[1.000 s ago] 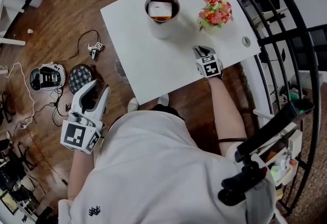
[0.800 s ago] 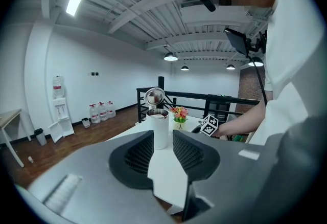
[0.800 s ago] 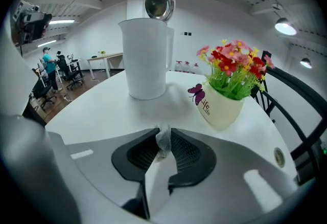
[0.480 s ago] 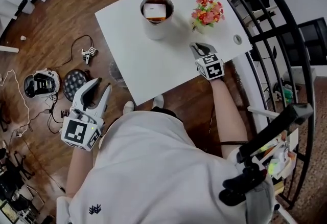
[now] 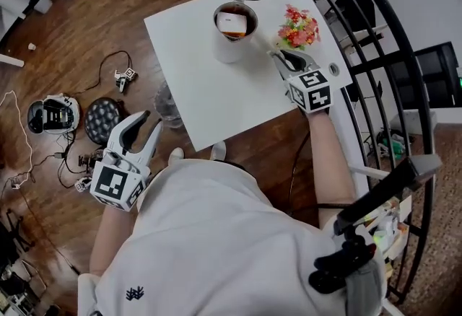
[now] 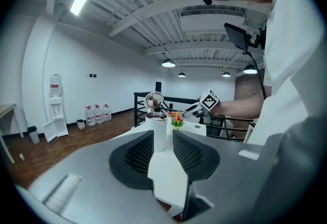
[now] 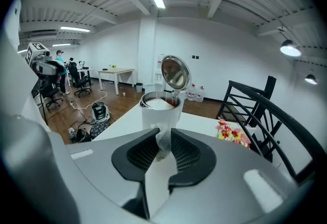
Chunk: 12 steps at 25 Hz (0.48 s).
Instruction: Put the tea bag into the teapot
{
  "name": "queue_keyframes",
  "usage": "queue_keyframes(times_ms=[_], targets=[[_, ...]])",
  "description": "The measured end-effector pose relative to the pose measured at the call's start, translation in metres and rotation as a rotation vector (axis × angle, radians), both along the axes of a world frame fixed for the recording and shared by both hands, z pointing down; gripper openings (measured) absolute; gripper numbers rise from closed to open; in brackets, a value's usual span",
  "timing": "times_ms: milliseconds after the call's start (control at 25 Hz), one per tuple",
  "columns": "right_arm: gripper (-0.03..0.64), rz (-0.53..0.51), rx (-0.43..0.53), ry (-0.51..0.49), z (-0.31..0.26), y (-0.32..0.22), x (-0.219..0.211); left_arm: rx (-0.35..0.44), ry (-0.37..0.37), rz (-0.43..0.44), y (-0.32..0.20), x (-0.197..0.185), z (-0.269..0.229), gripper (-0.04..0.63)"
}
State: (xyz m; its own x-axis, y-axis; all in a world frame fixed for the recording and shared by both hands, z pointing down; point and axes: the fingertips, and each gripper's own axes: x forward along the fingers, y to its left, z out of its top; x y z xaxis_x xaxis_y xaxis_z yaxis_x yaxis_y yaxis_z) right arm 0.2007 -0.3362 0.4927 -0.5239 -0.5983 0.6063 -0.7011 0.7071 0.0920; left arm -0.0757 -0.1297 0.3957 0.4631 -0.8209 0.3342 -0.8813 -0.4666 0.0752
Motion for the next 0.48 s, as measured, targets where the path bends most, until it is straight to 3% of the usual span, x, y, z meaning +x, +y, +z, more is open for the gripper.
queue_keyframes(times_ms=[480], targets=[[0.069,-0.106,0.056,0.016,-0.035,-0.049,-0.068,0.014,0.012,-0.105,0.016,-0.041,-0.002,0.112]])
